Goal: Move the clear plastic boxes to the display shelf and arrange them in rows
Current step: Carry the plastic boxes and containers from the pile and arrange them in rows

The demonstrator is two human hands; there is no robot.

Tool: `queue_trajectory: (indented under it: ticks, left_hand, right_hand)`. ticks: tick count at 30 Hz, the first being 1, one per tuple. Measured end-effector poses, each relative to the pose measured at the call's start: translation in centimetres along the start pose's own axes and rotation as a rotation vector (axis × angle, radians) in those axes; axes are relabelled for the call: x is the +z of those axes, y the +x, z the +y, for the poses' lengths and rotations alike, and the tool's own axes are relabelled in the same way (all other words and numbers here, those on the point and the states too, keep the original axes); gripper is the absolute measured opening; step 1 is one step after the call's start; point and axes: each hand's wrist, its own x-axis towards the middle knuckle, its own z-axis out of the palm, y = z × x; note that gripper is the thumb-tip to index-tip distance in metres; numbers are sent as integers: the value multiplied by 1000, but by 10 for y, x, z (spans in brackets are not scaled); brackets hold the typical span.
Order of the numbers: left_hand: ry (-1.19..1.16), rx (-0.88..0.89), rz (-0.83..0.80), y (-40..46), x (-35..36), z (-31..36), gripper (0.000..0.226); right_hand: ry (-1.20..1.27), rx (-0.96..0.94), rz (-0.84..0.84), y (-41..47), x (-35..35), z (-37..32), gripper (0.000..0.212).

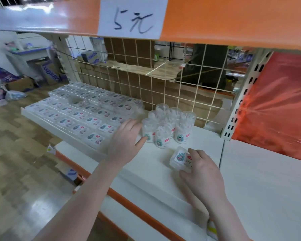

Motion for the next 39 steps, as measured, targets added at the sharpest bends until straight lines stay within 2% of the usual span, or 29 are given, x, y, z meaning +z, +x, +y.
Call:
queue_trajectory:
  ticks: [2, 6, 13, 22, 30, 39]
  left_hand:
    - [31, -52, 6, -9, -6, -15, 41]
    - [49, -139, -1, -27, -14, -57, 46]
    - [36, -179, -66, -66, -40, -163, 59]
    - [-23, -214, -53, -91, -80, -273, 60]
    - [-36, -205, -41, -55, -72, -337, 59]
    - [-40, -236, -46, 30, -49, -423, 59]
  right_hand:
    - [-17, -16, -14, -1, 4, -15, 56]
    - [-27, -16, -22, -3, 20, -51, 57]
    - [-58, 6, -16, -7, 57, -149, 66]
    - [-57, 28, 19, 4, 100, -264, 62]
    - [-64, 33, 40, 54, 129, -313, 59]
    - [-54, 38, 13, 173, 170, -364, 61]
